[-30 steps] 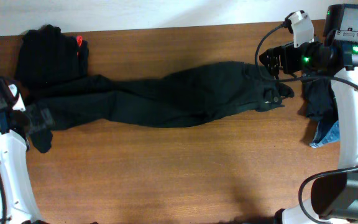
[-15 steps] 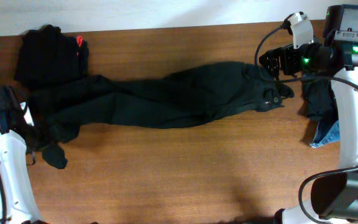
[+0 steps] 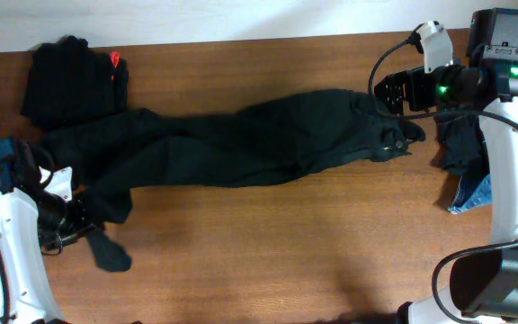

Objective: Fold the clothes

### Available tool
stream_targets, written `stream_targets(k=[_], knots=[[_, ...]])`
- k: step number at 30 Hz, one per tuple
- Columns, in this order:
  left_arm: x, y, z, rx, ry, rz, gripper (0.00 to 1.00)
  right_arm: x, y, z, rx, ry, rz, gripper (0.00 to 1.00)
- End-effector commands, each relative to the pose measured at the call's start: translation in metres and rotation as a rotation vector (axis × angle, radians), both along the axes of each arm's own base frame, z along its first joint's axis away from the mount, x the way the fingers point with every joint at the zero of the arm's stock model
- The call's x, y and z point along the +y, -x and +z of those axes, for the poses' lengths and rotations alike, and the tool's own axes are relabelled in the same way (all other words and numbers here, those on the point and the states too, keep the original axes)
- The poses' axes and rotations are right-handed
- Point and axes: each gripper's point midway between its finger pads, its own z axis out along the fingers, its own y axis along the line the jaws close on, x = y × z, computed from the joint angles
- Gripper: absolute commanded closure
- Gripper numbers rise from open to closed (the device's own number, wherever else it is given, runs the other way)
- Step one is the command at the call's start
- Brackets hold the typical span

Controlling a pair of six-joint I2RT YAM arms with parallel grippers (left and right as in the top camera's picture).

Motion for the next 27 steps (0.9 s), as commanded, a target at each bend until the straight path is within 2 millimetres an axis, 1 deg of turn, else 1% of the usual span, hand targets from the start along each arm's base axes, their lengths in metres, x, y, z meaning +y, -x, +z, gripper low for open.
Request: stream_targets(k=[1,3,5,6,7,8,9,10,12,14,17,19,20,22,25,27], knots=[[-0.005,-0.006,0.009,-0.053,0.026,-0.034,1.00,0.010,0.000,0.004,-0.005,-0.043,0.024,0.02],[-0.010,-0.015,0.010,-0.107,0.054,-0.130,1.00,0.010,0.000,0.004,-0.005,-0.045,0.025,0.01],[-0.005,-0.025,0.011,-0.152,0.031,-0.156,1.00,0.010,0.001,0.003,0.003,-0.046,0.025,0.01],[-0.002,-0.031,0.011,-0.175,0.015,-0.156,0.94,0.010,0.002,0.002,0.007,-0.047,0.025,0.01],[0.001,-0.039,0.012,-0.207,-0.001,-0.157,0.73,0.010,0.003,0.002,0.010,-0.047,0.025,0.01],[0.005,-0.047,0.013,-0.234,-0.015,-0.148,0.36,0.010,0.003,0.001,0.013,-0.048,0.025,0.02],[0.008,-0.055,0.015,-0.264,-0.030,-0.126,0.04,0.011,0.004,0.001,0.015,-0.048,0.025,0.01],[0.011,-0.061,0.017,-0.288,-0.039,-0.105,0.01,0.011,0.005,0.001,0.020,-0.050,0.025,0.01],[0.016,-0.072,0.020,-0.332,-0.056,-0.061,0.01,0.017,0.010,-0.001,0.043,-0.079,0.042,0.01],[0.020,-0.080,0.022,-0.362,-0.067,-0.043,0.01,0.028,0.017,0.002,0.062,-0.144,0.078,0.01],[0.025,-0.091,0.024,-0.403,-0.087,-0.046,0.01,0.064,0.041,0.013,0.119,-0.325,0.196,0.01],[0.028,-0.098,0.025,-0.426,-0.098,-0.047,0.01,0.087,0.062,0.015,0.159,-0.376,0.296,0.01],[0.029,-0.100,0.026,-0.437,-0.102,-0.047,0.00,0.096,0.071,0.012,0.178,-0.358,0.346,0.01],[0.029,-0.107,0.029,-0.467,-0.100,-0.047,0.01,0.106,0.079,0.004,0.203,-0.302,0.389,0.01],[0.035,-0.122,0.037,-0.535,-0.119,-0.032,0.01,0.114,0.081,-0.008,0.225,-0.203,0.413,0.01],[0.039,-0.132,0.041,-0.575,-0.138,-0.034,0.01,0.117,0.079,-0.013,0.222,-0.155,0.424,0.01]])
